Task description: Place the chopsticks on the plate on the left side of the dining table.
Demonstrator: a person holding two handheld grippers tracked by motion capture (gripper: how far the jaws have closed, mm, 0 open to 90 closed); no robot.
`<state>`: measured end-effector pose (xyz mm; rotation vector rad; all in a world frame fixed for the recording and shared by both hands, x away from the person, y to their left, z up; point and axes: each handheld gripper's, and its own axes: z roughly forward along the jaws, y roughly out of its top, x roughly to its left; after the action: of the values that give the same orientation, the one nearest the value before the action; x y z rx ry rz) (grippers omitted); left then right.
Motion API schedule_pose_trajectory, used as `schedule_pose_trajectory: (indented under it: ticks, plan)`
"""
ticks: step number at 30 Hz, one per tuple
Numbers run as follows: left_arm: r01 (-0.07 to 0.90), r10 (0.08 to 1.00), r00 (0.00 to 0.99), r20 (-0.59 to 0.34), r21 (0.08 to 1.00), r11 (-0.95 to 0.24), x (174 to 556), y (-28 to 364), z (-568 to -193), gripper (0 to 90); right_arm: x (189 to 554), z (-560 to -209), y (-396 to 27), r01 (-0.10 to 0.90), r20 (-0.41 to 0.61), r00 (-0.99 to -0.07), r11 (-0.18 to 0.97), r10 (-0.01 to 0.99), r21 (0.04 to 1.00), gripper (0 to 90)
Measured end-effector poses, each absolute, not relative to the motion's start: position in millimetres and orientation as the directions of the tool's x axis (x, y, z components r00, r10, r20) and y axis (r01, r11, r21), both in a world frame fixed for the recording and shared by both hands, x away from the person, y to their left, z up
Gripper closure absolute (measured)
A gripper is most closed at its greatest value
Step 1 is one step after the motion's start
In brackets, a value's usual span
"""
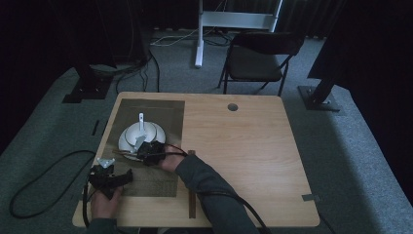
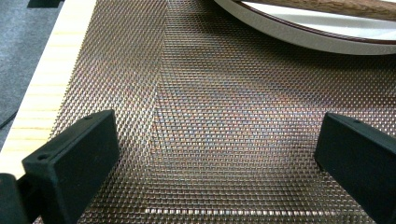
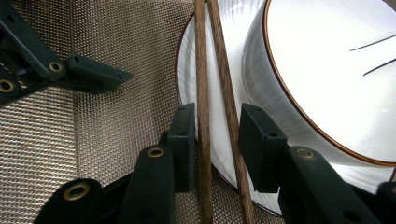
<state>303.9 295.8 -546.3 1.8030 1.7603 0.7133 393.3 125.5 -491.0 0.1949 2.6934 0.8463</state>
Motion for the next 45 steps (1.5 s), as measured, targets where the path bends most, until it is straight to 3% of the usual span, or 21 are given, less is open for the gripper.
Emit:
schedule_pose_trajectory:
  ticks: [8,20,45]
  plan:
    - [0.727,1.000,0.017,0.013,0.686,-0.021,303.9,295.6,-546.3,0.2,397.8,-491.5,124.2,0.058,-0.232,-0.945,0.813,0.232,0.580,65.0]
    - [0.727,1.000,0.016,0.013,0.686,-0.021,303.9,295.6,-546.4,0.2,399.4,-492.7,125.4,0.059,-0.239,-0.942,0.818,0.235,0.572,71.9]
    - [0.727,1.000,0.016,0.013,0.686,-0.021,303.9,295.6,-546.4,0.2,398.6,-494.0,125.5,0.044,-0.271,-0.933,0.823,0.237,0.566,77.1]
